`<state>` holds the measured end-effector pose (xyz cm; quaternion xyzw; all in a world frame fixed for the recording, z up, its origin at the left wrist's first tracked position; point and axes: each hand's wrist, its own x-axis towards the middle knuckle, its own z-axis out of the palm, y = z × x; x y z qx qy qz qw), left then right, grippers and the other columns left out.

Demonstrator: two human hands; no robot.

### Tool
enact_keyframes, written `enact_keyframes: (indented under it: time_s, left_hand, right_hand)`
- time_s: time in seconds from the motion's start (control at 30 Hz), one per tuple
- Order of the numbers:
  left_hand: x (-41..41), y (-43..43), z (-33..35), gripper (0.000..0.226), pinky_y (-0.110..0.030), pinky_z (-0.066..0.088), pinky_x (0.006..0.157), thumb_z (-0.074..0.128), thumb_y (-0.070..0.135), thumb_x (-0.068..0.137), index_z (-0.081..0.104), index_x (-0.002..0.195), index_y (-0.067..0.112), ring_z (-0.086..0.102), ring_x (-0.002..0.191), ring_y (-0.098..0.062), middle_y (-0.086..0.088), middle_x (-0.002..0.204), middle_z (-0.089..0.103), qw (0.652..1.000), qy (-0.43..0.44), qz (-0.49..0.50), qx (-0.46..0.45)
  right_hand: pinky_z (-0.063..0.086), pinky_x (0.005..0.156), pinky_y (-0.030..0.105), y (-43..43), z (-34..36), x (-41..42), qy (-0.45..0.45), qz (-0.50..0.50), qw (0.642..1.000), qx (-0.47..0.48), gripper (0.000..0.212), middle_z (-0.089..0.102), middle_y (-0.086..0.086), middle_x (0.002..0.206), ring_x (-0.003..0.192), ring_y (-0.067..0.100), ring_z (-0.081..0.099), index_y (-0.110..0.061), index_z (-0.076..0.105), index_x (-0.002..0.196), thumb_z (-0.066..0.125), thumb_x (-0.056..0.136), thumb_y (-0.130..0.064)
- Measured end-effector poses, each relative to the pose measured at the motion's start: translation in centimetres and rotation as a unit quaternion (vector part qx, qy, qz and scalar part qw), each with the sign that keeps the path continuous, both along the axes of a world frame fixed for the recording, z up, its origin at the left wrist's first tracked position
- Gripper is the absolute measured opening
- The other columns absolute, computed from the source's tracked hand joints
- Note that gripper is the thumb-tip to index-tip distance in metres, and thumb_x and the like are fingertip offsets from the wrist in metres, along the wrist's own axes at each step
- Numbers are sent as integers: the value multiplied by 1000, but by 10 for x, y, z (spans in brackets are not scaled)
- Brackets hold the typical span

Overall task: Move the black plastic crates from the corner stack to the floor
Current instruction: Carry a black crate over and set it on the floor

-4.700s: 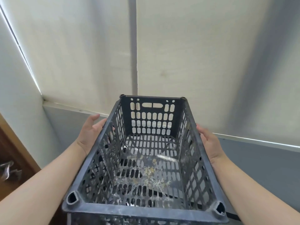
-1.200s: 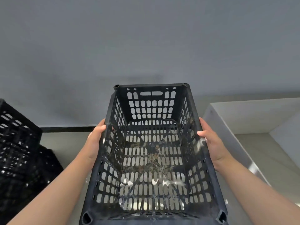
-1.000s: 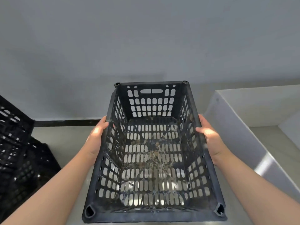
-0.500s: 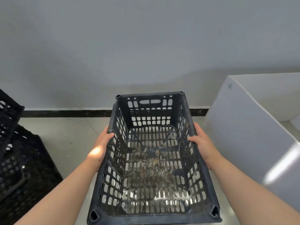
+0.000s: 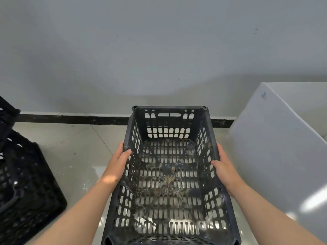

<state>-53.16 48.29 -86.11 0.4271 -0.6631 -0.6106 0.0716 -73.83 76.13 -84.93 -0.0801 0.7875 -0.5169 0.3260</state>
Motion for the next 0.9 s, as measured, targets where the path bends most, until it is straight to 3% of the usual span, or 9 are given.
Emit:
enact_keyframes:
  time_s: [0.13, 0.27, 0.33, 0.47, 0.6, 0.67, 0.83, 0.9]
  left_hand:
    - [-11, -3, 1, 53, -42, 35, 115, 32, 44, 101, 26, 154, 41, 44, 136, -13, 14, 149, 46, 994, -21, -19, -103]
    - [-21, -16, -5, 49, -42, 41, 109, 30, 30, 103, 33, 152, 38, 51, 128, -14, 12, 139, 56, 974, -46, -27, -222]
    - [-26, -20, -6, 47, -41, 48, 101, 32, 29, 102, 38, 148, 37, 57, 116, -15, 9, 126, 63, 968, -50, -20, -243]
    - [-36, -29, -11, 41, -39, 53, 65, 36, 30, 101, 41, 141, 34, 67, 75, -22, 0, 81, 69, 968, -71, 15, -242]
    - [-49, -44, -16, 45, -41, 57, 70, 33, 38, 97, 41, 141, 38, 69, 75, -18, 4, 84, 69, 962, -87, 15, -259]
    - [-55, -51, -20, 48, -42, 58, 72, 33, 40, 96, 39, 143, 39, 69, 76, -17, 4, 85, 70, 961, -90, 16, -262]
    - [-60, -57, -22, 46, -41, 58, 69, 34, 38, 97, 40, 142, 37, 69, 71, -16, 2, 81, 70, 959, -95, 19, -265]
    - [-60, -57, -21, 47, -42, 57, 72, 33, 38, 98, 38, 144, 36, 68, 74, -17, 2, 85, 70, 955, -108, 14, -275]
  right_hand:
    - [51, 110, 51, -9, -3, -7, 16, 4, 1000, -2, 62, 65, -5, 141, 126, 20, 65, -42, 40, 154, 40, 105, -5]
    - [51, 111, 51, -20, -2, -15, 33, 6, 999, -6, 59, 65, -5, 142, 127, 20, 64, -41, 42, 154, 43, 106, -8]
    - [52, 109, 50, -25, -3, -21, 47, 13, 999, -6, 56, 68, -7, 135, 123, 18, 66, -41, 46, 150, 44, 106, -7]
    - [51, 110, 47, -36, 1, -30, 74, 24, 997, -4, 53, 68, -8, 134, 122, 15, 65, -35, 45, 153, 44, 107, -8]
    - [49, 112, 43, -47, 2, -42, 91, 27, 995, 4, 53, 67, -8, 132, 121, 13, 64, -33, 45, 151, 43, 106, -5]
    - [45, 114, 40, -51, 2, -48, 91, 28, 995, 10, 57, 62, -5, 141, 128, 18, 60, -30, 39, 158, 41, 107, -6]
    - [42, 117, 44, -55, -2, -54, 92, 32, 995, 26, 61, 57, -1, 150, 136, 23, 55, -30, 32, 163, 39, 107, -7]
    - [43, 112, 36, -55, -2, -52, 94, 33, 995, 27, 61, 57, -2, 149, 134, 20, 55, -29, 31, 163, 39, 107, -6]
